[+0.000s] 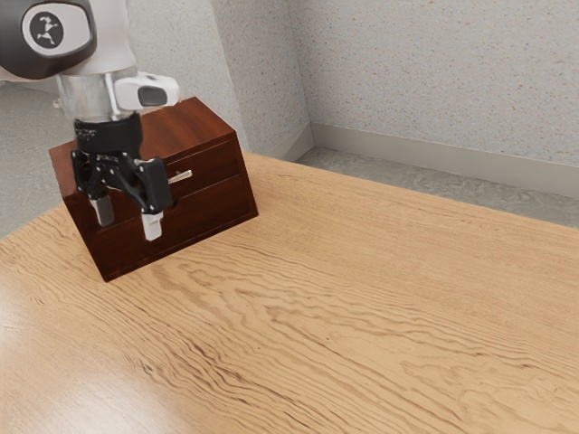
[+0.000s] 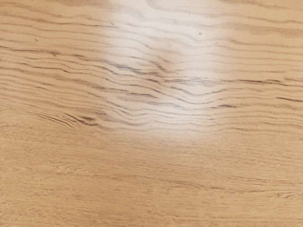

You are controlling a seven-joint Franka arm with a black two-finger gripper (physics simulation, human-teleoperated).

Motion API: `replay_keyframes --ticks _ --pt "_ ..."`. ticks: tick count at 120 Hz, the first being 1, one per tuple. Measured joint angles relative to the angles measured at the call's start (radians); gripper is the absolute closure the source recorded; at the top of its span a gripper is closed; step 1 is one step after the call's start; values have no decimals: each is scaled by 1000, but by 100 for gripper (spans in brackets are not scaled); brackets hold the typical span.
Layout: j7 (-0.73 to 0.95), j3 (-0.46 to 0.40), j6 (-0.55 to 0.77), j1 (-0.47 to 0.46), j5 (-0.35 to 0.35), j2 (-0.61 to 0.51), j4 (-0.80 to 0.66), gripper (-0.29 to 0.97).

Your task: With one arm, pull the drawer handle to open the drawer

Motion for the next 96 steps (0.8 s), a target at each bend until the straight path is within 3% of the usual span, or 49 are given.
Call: replay_keyframes --ticks 33,56,96 --pt "25 0 188 -26 0 0 2 0" --pt "35 -8 186 -58 4 -8 234 0" --pt "233 21 386 -9 80 84 194 0"
